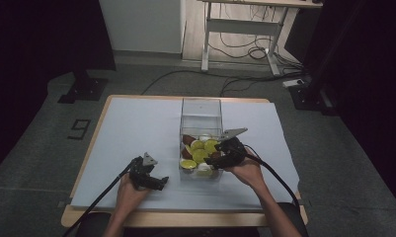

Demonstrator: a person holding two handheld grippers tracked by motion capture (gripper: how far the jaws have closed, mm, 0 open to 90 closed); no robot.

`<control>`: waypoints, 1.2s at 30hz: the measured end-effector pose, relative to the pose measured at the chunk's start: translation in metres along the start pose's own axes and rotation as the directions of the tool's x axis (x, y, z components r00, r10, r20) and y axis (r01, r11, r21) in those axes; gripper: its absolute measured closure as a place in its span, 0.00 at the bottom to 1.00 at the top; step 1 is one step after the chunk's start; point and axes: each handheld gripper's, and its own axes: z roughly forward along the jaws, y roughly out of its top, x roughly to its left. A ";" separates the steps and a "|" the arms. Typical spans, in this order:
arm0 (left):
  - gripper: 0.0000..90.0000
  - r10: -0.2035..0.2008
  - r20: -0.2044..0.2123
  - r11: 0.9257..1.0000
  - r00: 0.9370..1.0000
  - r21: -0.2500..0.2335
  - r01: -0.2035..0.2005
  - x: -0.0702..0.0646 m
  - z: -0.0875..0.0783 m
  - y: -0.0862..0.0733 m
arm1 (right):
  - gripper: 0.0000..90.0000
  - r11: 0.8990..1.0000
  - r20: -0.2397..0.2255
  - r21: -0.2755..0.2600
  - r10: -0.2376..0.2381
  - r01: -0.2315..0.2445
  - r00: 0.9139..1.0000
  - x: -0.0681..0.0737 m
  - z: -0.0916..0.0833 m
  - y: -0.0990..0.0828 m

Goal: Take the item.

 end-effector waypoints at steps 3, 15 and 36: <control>0.00 -0.001 0.000 1.000 1.000 0.000 0.001 0.000 0.000 0.000 | 0.37 1.000 -0.006 0.011 -0.005 0.005 1.000 0.000 0.006 0.005; 0.00 0.000 0.000 1.000 1.000 0.000 0.000 0.000 0.000 0.000 | 0.43 0.998 0.004 0.067 -0.017 0.016 1.000 -0.003 0.027 0.014; 0.00 0.000 0.000 1.000 1.000 0.000 0.000 0.000 0.000 0.000 | 0.51 0.988 -0.056 0.148 -0.033 0.040 0.998 -0.002 0.046 0.024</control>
